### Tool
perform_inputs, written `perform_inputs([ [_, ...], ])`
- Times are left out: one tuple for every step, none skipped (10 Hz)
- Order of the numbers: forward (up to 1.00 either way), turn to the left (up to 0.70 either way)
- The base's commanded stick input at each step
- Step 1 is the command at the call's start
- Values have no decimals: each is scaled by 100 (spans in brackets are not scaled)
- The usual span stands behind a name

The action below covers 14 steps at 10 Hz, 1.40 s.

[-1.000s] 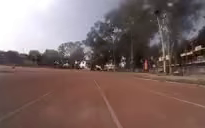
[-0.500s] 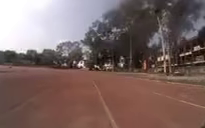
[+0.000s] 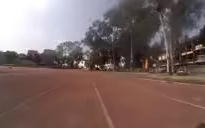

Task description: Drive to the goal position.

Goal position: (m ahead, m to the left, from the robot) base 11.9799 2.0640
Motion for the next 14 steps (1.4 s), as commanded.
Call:
perform_inputs([
  [70,0],
  [70,0],
  [70,0],
  [70,0],
  [70,0],
  [70,0],
  [70,0],
  [70,0],
  [70,0],
  [70,0],
  [70,0],
  [70,0],
  [70,0],
  [70,0],
])
